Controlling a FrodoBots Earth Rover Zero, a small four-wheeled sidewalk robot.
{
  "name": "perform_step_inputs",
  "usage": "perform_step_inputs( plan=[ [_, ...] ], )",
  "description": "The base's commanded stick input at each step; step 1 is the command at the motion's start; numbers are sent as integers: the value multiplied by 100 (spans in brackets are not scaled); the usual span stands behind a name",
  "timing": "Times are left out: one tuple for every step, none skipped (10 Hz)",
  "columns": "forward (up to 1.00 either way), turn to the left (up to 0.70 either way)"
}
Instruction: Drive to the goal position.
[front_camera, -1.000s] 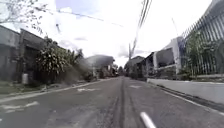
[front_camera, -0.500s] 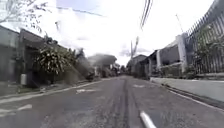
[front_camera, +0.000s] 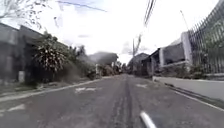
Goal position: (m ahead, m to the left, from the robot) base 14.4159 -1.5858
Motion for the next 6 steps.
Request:
perform_step_inputs(
  plan=[
    [50,0],
    [50,0],
    [50,0],
    [50,-1],
    [50,-10],
    [50,-19]
  ],
)
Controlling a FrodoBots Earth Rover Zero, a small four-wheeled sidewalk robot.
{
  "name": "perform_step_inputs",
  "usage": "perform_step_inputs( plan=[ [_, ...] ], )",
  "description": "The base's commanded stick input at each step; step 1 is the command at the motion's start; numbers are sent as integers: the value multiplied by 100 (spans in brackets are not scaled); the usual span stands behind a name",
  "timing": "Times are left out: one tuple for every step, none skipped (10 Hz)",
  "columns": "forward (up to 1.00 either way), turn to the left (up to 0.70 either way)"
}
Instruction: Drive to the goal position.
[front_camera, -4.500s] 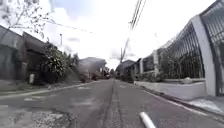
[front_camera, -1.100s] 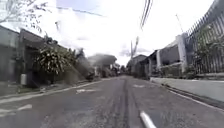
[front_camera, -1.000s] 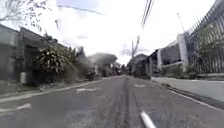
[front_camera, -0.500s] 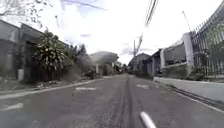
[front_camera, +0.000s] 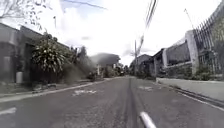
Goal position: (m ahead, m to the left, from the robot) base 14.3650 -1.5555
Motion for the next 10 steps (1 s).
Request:
perform_step_inputs(
  plan=[
    [50,-28],
    [50,-37],
    [50,-46],
    [50,-50],
    [50,-50],
    [50,-50],
    [50,-50],
    [50,-48],
    [50,-41],
    [50,-11]
  ],
)
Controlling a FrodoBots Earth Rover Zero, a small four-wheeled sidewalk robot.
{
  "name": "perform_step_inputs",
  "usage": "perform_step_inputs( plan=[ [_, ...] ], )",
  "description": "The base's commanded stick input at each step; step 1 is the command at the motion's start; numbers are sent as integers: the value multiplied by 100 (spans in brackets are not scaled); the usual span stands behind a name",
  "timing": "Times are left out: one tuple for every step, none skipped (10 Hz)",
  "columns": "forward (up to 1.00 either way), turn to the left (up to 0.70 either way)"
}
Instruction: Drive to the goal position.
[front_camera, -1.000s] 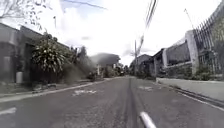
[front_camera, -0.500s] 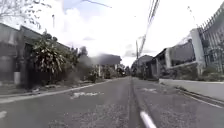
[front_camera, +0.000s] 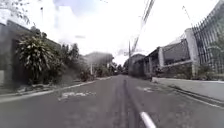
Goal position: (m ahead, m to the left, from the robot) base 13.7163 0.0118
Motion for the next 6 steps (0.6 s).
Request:
perform_step_inputs(
  plan=[
    [50,-1],
    [50,0],
    [50,0],
    [50,0],
    [50,0],
    [50,0]
  ],
)
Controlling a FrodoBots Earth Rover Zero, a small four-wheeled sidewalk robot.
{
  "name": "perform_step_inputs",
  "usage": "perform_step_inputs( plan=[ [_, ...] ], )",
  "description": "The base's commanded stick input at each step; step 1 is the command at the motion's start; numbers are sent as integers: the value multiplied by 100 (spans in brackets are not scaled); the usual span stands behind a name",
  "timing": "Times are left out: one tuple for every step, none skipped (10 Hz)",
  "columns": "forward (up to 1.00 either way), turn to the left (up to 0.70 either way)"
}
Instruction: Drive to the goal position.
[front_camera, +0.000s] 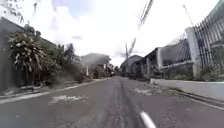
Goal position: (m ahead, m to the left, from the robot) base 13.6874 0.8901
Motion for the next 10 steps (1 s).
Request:
perform_step_inputs(
  plan=[
    [50,0],
    [50,-10],
    [50,-50],
    [50,-50],
    [50,-50],
    [50,-50],
    [50,-39],
    [50,-27],
    [50,-16],
    [50,-5]
  ],
)
